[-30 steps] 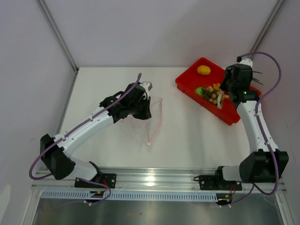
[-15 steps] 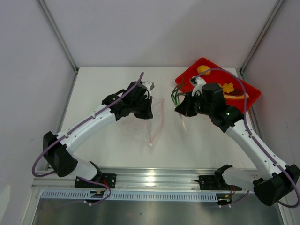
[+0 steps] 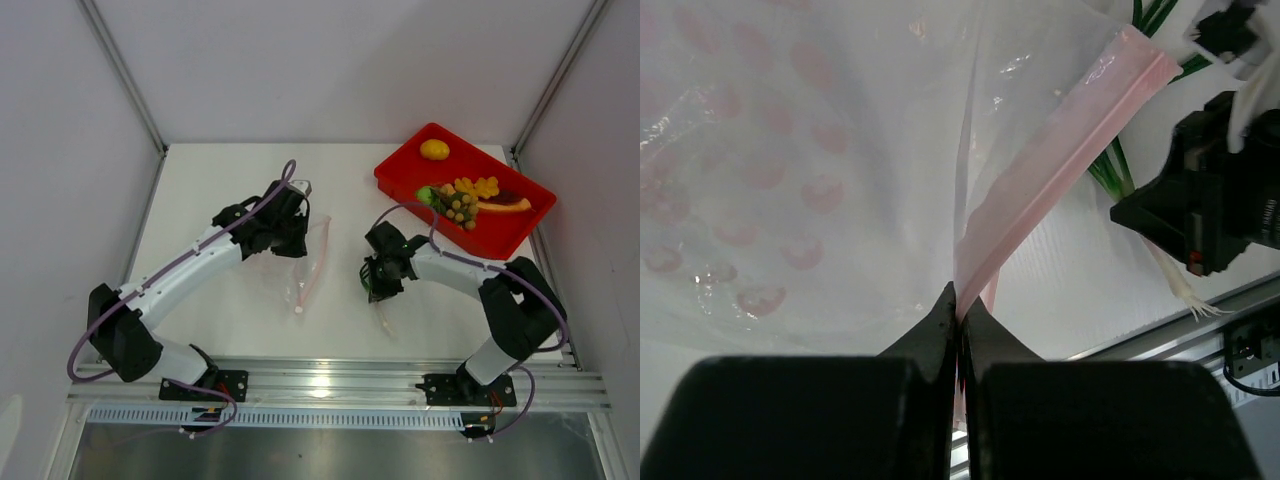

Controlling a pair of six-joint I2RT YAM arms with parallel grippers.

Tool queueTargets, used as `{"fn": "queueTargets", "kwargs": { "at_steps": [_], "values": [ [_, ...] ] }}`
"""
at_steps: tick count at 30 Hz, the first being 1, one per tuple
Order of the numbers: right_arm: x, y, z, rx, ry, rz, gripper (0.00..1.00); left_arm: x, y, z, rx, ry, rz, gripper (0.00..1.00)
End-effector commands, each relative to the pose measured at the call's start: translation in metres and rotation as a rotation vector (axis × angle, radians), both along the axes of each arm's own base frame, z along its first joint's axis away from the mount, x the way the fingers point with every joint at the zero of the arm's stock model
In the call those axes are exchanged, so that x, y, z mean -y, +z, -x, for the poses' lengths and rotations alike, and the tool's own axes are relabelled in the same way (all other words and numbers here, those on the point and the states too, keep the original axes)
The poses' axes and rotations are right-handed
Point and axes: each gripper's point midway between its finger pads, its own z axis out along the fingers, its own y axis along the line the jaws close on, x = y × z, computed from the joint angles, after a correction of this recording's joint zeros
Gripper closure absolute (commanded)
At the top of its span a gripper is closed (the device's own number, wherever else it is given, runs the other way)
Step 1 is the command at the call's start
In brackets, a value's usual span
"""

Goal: Place the food in the zip-top bag and seal the zipper
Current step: Place the fake vegetable at the center of the board, then pick up the fake vegetable from the bin.

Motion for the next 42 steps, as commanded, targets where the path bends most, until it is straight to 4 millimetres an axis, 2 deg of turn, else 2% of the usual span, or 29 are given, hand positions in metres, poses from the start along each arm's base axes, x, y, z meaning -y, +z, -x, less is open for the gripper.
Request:
{"fn": "queueTargets", "kwargs": {
  "at_steps": [1,2,3,5,6,9,13,18,20,21,24,28,32,34,35,37,38,40,42],
  "values": [
    [-0.013,-0.005,-0.025,0.082,-0.031,0.059,0.96,-0.008,0.018,-0.001,0.053,0.033,0.035,0.99],
    [-0.017,-0.005,-0.031,0.100,-0.031,0.064,0.94,-0.008,0.018,-0.001,0.055,0.033,0.035,0.99],
    [-0.020,-0.015,-0.029,0.084,-0.011,0.083,0.83,-0.010,0.017,0.000,0.053,0.033,0.029,0.99],
    [-0.020,-0.021,-0.034,0.095,-0.002,0.121,0.67,-0.011,0.017,0.001,0.053,0.033,0.029,0.99],
    [-0.022,-0.027,-0.030,0.090,0.023,0.146,0.58,-0.012,0.017,0.000,0.053,0.036,0.032,0.99],
    [-0.014,-0.024,-0.028,0.130,0.030,0.224,0.47,-0.013,0.017,0.000,0.055,0.035,0.033,0.99],
    [-0.013,-0.016,-0.009,0.152,0.035,0.232,0.44,-0.013,0.016,0.001,0.056,0.031,0.046,0.99],
    [0.004,-0.010,0.023,0.146,0.013,0.250,0.47,-0.014,0.015,0.001,0.057,0.026,0.050,0.99],
    [0.001,-0.003,0.033,0.154,-0.003,0.218,0.48,-0.014,0.013,0.001,0.056,0.022,0.051,0.99],
    [0.005,-0.008,0.040,0.142,-0.005,0.222,0.50,-0.015,0.013,0.001,0.054,0.025,0.051,0.99],
    [-0.003,-0.011,0.053,0.137,-0.004,0.188,0.54,-0.015,0.011,0.001,0.051,0.024,0.055,1.00],
    [-0.008,-0.025,0.069,0.123,0.013,0.196,0.59,-0.015,0.011,0.002,0.048,0.022,0.062,1.00],
    [-0.006,-0.039,0.073,0.130,-0.001,0.224,0.67,-0.018,0.009,0.003,0.047,0.028,0.058,0.99],
    [-0.006,-0.043,0.074,0.135,-0.002,0.230,0.74,-0.019,0.007,0.004,0.041,0.028,0.058,0.99],
    [-0.004,-0.044,0.072,0.146,-0.010,0.237,0.84,-0.021,0.008,0.003,0.043,0.034,0.060,0.99],
    [-0.002,-0.045,0.071,0.162,-0.007,0.249,0.96,-0.021,0.006,0.003,0.040,0.034,0.065,1.00],
    [-0.003,-0.041,0.067,0.183,-0.009,0.254,1.00,-0.022,0.005,0.003,0.037,0.037,0.066,0.99],
    [-0.001,-0.033,0.065,0.214,0.032,0.283,1.00,-0.022,0.005,0.002,0.038,0.038,0.069,0.99],
    [-0.003,-0.013,0.060,0.272,0.084,0.315,1.00,-0.016,0.004,0.004,0.016,0.014,0.096,0.99]
  ]
}}
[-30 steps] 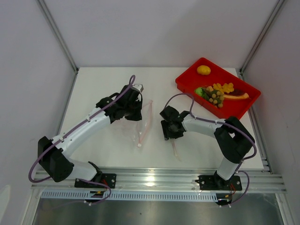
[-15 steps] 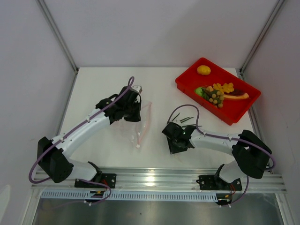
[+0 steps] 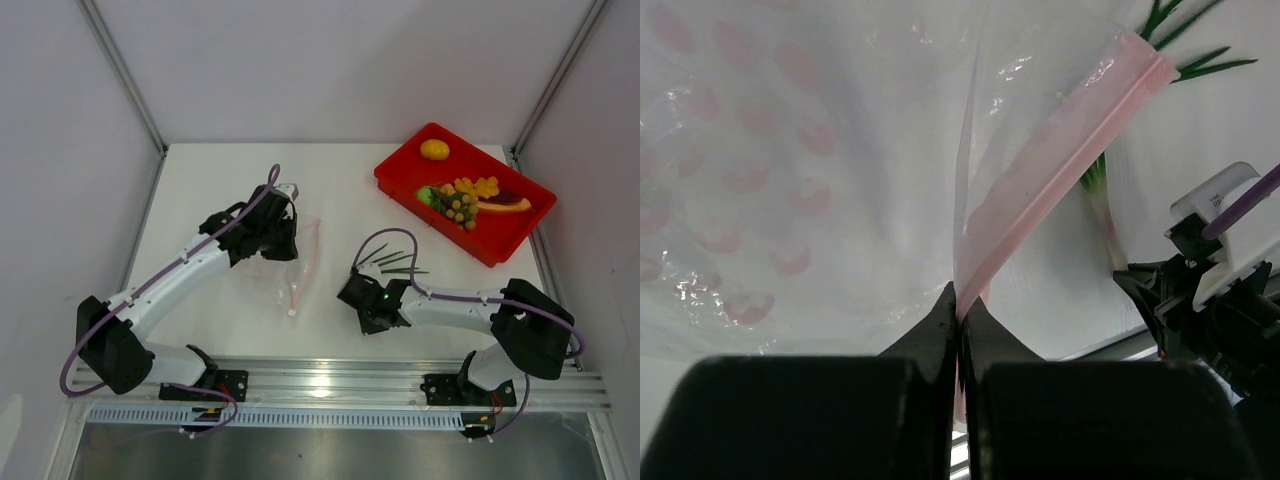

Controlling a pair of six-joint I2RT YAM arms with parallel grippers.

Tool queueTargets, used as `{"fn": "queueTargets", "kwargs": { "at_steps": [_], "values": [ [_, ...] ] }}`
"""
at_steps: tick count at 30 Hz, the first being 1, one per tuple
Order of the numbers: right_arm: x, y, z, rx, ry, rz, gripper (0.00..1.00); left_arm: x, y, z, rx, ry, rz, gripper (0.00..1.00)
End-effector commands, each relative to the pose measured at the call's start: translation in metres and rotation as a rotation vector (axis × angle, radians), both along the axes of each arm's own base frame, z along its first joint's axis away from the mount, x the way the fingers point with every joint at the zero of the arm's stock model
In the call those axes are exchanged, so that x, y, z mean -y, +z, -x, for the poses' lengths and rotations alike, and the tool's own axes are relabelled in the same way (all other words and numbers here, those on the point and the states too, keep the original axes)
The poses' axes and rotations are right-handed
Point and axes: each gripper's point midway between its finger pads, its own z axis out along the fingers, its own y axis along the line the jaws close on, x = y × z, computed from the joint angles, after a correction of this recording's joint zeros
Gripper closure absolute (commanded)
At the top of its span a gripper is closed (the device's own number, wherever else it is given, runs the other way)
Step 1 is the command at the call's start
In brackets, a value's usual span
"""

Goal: Place the food in the zip-top bag and seal the zipper
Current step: Pick up the fake vegetable from the bin.

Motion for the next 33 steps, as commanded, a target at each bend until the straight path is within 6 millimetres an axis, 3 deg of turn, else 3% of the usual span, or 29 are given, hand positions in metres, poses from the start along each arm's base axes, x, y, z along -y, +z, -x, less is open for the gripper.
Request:
{"fn": "queueTargets", "kwargs": {
  "at_steps": [1,6,10,15,20,24,28,33],
  "values": [
    [0.005,0.026,-0.012,0.113,0.071,0.081,1.00,0.007,0.010,-0.001,0.020,-0.026,0.066,0.99],
    [-0.007,0.079,-0.001,0.115,0.215,-0.016,1.00,0.010,0.013,-0.005,0.017,-0.033,0.082,0.99],
    [-0.028,0.129,0.020,0.079,0.312,-0.266,1.00,0.012,0.014,-0.005,0.017,-0.039,0.092,1.00],
    [-0.034,0.187,0.036,0.050,0.328,-0.526,1.00,0.010,0.019,-0.008,0.029,-0.037,0.097,0.99],
    [-0.035,0.229,0.054,-0.010,0.365,-0.768,1.00,0.009,0.030,-0.011,0.038,-0.047,0.100,0.99],
    [-0.038,0.276,0.077,-0.030,0.462,-1.002,1.00,0.018,0.043,-0.009,0.022,-0.110,0.188,0.99],
    [-0.038,0.312,0.094,-0.030,0.529,-1.144,1.00,0.021,0.055,-0.012,0.029,-0.123,0.244,0.99],
    [-0.037,0.330,0.101,-0.037,0.549,-1.206,1.00,0.020,0.058,-0.015,0.022,-0.115,0.258,1.00]
  ]
}}
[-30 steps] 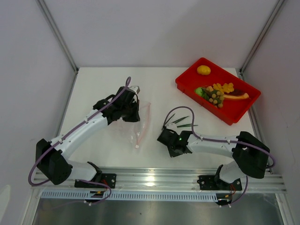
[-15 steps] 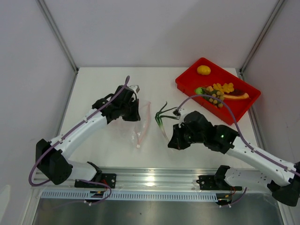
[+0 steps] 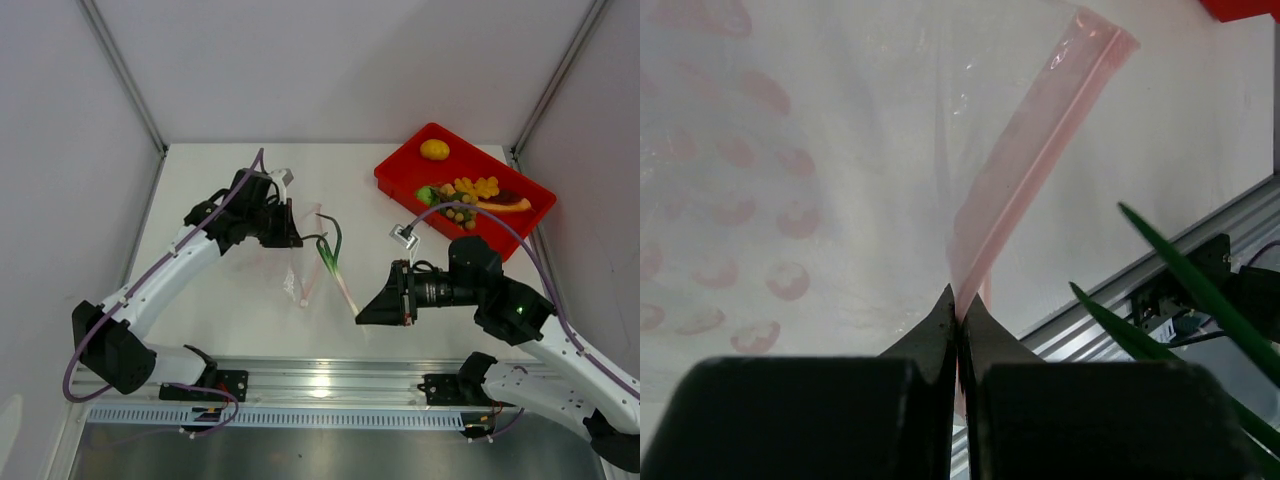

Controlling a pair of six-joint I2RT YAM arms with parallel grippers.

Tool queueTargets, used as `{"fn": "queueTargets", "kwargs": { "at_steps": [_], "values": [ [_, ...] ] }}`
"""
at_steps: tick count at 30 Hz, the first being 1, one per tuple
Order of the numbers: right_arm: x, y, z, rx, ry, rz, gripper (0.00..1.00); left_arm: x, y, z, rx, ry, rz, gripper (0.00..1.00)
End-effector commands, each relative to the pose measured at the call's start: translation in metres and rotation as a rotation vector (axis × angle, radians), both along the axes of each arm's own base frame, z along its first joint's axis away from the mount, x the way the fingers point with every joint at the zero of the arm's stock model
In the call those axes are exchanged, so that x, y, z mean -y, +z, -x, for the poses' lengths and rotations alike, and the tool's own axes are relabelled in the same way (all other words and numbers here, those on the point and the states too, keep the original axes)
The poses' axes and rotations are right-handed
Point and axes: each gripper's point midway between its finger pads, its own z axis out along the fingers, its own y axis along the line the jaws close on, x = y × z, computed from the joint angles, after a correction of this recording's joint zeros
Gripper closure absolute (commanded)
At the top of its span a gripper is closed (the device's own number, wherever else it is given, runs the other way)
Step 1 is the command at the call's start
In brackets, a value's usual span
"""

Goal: Place the food in the zip-top bag and seal the zipper
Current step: Pick up the fake vegetable from the bin, then place the fake vegetable in the zipper food storage bag.

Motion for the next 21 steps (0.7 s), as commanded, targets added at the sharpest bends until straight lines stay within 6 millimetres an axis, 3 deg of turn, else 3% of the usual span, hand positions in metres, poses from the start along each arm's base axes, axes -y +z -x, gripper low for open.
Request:
{"fn": "queueTargets", "kwargs": {
  "at_steps": [1,5,10,21],
  "values": [
    [-0.002,0.029,0.015,-0.004,0.082,-0.113,1.00,0.008,0.025,-0.008,0.048,-0.038,0.072,0.99],
    [-0.001,0.048,0.020,-0.001,0.094,-0.195,1.00,0.019,0.034,-0.001,0.021,-0.088,0.158,0.99],
    [-0.003,0.054,0.019,0.002,0.098,-0.233,1.00,0.026,0.038,0.008,0.001,-0.141,0.249,0.99],
    [-0.009,0.046,0.015,-0.032,0.093,-0.260,1.00,0.022,0.050,0.016,-0.017,-0.173,0.368,0.99]
  ]
}}
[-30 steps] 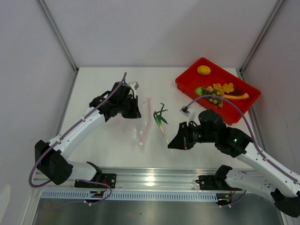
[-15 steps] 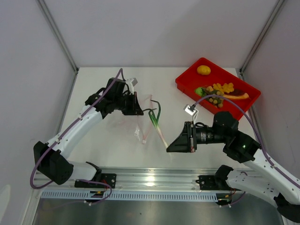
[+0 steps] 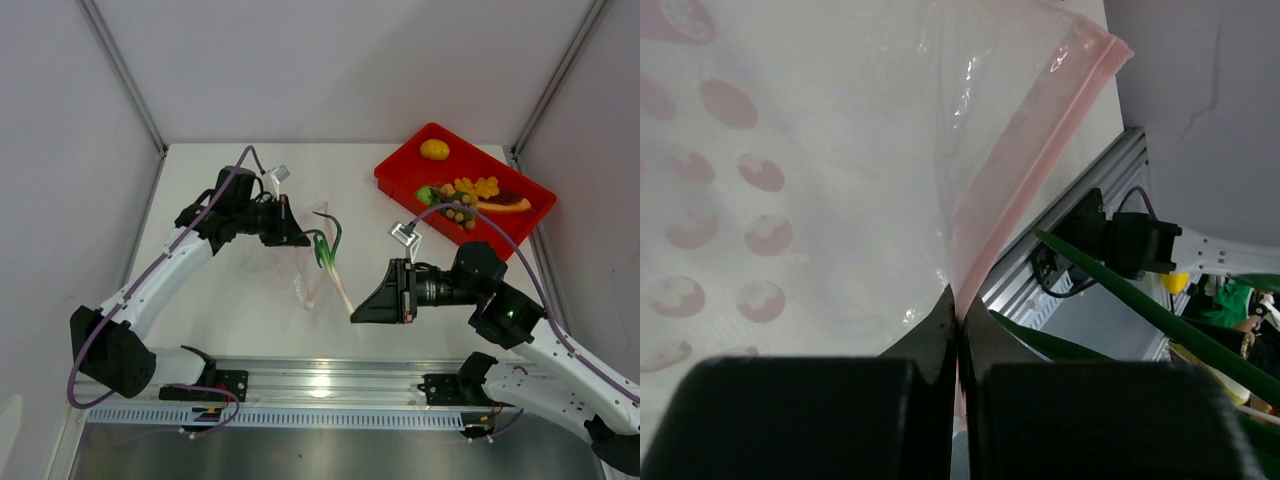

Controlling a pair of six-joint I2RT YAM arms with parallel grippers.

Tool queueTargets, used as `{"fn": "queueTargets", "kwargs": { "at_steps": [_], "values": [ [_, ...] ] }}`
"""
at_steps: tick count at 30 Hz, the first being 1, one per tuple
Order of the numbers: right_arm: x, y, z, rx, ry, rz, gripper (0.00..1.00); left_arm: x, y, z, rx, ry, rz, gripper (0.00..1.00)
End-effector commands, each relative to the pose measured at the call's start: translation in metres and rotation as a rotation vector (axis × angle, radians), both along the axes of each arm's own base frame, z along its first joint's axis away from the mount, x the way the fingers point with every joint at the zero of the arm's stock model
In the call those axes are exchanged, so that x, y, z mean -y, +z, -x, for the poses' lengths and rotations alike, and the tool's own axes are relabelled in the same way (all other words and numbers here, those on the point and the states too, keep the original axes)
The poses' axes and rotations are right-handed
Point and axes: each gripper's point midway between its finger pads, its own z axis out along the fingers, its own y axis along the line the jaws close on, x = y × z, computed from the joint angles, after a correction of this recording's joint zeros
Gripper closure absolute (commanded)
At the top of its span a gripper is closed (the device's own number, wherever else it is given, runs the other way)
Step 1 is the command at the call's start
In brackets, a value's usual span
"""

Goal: Place the food in the zip-top bag and seal the zipper
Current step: Place the fake vegetable in the zipper food storage bag.

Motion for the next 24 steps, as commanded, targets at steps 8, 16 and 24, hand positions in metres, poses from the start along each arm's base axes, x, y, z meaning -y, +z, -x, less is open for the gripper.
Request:
{"fn": "queueTargets", "kwargs": {
  "at_steps": [8,16,24],
  "values": [
    [0.001,-0.001,0.003,-0.008,0.004,-0.065,1.00,0.008,0.035,0.007,0.014,-0.059,0.185,0.99],
    [0.006,-0.018,0.004,-0.034,-0.011,-0.026,1.00,0.004,0.036,0.006,0.010,-0.052,0.195,0.99],
    [0.012,-0.020,0.004,-0.032,-0.045,-0.015,1.00,-0.002,0.032,0.005,0.004,-0.039,0.195,0.99]
  ]
}}
